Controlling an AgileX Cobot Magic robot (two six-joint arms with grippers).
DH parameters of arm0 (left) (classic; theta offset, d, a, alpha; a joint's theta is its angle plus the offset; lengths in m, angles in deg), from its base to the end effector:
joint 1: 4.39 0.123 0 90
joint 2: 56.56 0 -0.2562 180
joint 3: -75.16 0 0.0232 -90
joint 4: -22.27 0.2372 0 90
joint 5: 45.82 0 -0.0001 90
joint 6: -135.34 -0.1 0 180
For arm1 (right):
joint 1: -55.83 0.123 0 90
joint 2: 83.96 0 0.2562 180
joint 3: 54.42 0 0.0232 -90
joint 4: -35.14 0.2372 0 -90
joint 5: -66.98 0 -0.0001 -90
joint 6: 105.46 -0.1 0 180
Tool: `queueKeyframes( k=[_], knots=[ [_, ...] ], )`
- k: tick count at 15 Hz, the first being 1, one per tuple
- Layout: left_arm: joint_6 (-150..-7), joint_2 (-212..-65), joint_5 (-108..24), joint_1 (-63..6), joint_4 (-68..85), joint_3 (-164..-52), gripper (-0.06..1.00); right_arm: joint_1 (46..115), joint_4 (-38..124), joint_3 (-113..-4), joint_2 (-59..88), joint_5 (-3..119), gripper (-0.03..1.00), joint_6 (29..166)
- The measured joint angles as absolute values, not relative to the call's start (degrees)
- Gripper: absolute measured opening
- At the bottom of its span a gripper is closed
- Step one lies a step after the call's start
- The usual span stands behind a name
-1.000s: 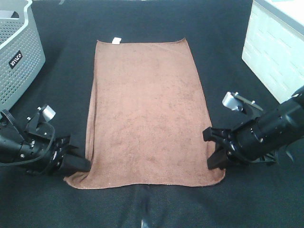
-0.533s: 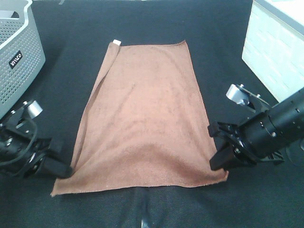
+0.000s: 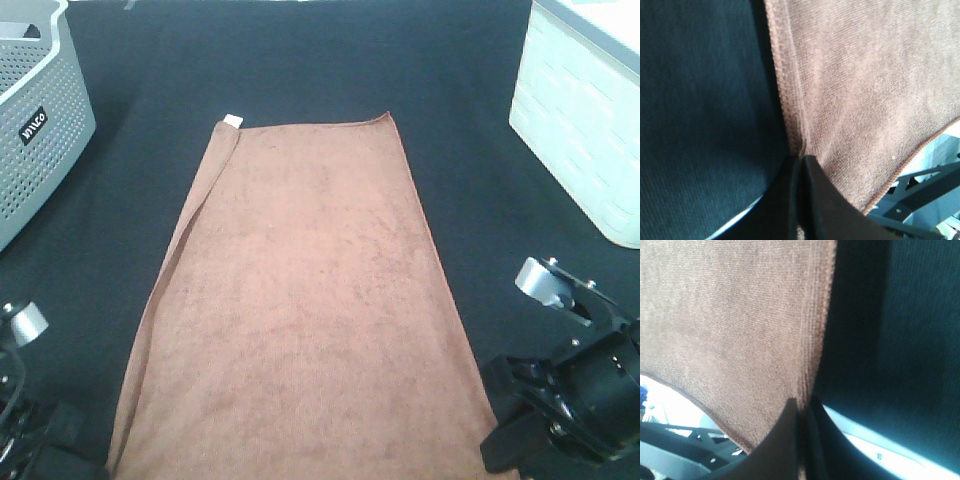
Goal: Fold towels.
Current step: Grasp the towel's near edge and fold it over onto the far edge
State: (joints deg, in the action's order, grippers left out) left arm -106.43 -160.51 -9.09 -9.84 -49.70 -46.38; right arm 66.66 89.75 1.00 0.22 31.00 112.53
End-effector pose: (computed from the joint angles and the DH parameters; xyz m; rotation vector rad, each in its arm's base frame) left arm 0.1560 -0.0721 0.0706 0.0196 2.9816 -0.9376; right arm 0.1575 0.0790 0.0938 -0.0429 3.0337 0.7896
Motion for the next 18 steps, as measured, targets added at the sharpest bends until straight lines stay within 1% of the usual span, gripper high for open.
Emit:
queueKeyframes(
  k=[5,8,11,13,14,15,16,18],
  knots=[
    [-106.43,-160.51,-10.47,-9.84,-51.13,-47.18,0.0,66.66,89.58,0.43,0.68,31.23,0.0,112.53],
    [-105.97,-160.68,-10.58,-9.84,-54.05,-53.37,0.0,66.66,88.66,-6.62,-0.06,32.32,0.0,112.53],
    [-101.62,-161.94,-10.58,-9.84,-53.48,-61.96,0.0,66.66,87.74,-17.56,-4.08,32.37,0.0,112.24],
    [-98.01,-164.63,-11.33,-9.84,-50.78,-69.01,0.0,66.66,86.37,-26.33,-9.29,31.8,0.0,110.98],
    [-95.49,-166.64,-12.36,-9.84,-49.24,-74.68,0.0,66.66,84.99,-33.6,-13.24,30.48,0.0,110.29],
    [-94.4,-167.84,-13.5,-9.84,-48.78,-77.83,0.0,66.66,84.42,-36.35,-14.73,29.74,0.0,109.72],
    [-93.88,-169.22,-14.71,-9.84,-48.49,-81.04,0.0,66.66,82.47,-44.32,-19.43,27.39,0.0,108.4],
    [-93.54,-172.02,-18.72,-9.84,-47.86,-87.86,0.0,66.66,78.63,-55.26,-25.1,25.15,0.0,105.42]
  ],
)
